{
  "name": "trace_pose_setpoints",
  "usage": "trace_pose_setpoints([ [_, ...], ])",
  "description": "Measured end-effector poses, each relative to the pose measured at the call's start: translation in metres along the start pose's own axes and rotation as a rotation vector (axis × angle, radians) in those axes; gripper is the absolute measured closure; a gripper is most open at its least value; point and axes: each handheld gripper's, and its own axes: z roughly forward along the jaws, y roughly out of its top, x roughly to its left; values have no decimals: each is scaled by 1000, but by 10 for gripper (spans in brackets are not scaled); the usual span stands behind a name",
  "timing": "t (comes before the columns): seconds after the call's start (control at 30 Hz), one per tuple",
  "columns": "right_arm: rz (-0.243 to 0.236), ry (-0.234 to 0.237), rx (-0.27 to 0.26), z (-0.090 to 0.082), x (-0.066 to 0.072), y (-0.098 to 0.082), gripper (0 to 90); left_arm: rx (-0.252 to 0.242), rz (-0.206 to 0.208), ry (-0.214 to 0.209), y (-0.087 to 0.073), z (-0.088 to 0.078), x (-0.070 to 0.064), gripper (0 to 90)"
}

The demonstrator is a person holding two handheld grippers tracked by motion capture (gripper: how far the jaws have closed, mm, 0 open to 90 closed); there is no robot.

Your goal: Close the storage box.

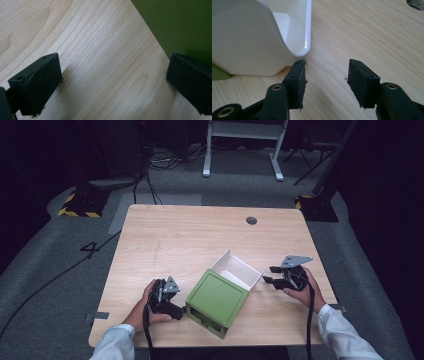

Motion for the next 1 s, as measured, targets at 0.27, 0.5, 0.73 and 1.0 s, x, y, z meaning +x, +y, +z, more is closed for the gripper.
trace_pose_setpoints([
  [0.27,-48,42,-15,5,6,3,571,-3,-7,5,-6,-5,-2,3],
  [0.5,-61,54,-25,8,9,5,578,-3,-2,7,-12,-10,-15,4],
  [0.73,-100,82,-32,10,14,10,585,29,9,-8,-17,-18,-25,4],
  [1.0,-77,70,-63,2,8,10,578,19,45,-40,-16,-15,-43,1],
])
